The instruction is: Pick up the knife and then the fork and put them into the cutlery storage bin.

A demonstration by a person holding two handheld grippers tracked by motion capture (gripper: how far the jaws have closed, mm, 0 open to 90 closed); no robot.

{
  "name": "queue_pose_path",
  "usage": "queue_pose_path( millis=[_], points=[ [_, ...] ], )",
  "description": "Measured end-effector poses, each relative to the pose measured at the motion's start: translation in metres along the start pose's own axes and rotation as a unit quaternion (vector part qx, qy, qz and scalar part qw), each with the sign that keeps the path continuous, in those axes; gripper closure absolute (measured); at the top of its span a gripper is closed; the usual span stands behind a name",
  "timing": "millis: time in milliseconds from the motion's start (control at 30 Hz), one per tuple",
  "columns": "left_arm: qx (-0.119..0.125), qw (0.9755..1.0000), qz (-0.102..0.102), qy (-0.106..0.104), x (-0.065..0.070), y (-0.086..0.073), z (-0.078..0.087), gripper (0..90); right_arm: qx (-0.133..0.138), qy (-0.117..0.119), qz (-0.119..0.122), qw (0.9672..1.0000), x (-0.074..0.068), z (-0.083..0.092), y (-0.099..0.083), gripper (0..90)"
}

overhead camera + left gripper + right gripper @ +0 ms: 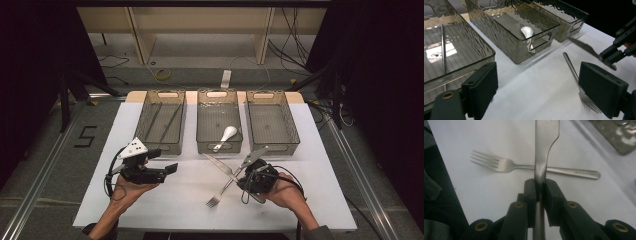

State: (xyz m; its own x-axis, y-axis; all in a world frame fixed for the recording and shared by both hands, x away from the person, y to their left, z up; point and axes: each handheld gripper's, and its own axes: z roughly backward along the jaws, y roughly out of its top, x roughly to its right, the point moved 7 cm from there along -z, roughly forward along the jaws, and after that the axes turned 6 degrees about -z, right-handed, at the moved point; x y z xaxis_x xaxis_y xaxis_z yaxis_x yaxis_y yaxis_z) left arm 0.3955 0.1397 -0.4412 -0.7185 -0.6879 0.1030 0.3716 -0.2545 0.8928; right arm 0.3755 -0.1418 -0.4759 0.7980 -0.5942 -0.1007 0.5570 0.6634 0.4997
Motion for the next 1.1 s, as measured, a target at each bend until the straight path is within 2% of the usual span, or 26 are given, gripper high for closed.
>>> queue_pose_path(
  millis=[233, 467, 700, 1100],
  points=[
    [0.002, 1.0, 0.003, 0.0, -0.001, 0.0, 0.001, 15.4, 0.036, 0.003, -0.024, 0.999, 0.015, 0.017, 0.007, 81.2],
    [0.007, 1.0, 0.005, 0.001, -0.002, 0.001, 0.002, 15.3, 0.076, 0.0, -0.054, 0.9957, 0.034, 0.034, 0.018, 81.2],
    [0.011, 0.9999, 0.005, 0.001, -0.002, 0.002, 0.003, 15.3, 0.116, -0.006, -0.08, 0.99, 0.055, 0.049, 0.032, 81.2],
    [0.016, 0.9998, 0.006, 0.003, -0.002, 0.003, 0.004, 15.3, 0.155, -0.028, -0.12, 0.9802, 0.093, 0.071, 0.063, 81.3]
  ],
)
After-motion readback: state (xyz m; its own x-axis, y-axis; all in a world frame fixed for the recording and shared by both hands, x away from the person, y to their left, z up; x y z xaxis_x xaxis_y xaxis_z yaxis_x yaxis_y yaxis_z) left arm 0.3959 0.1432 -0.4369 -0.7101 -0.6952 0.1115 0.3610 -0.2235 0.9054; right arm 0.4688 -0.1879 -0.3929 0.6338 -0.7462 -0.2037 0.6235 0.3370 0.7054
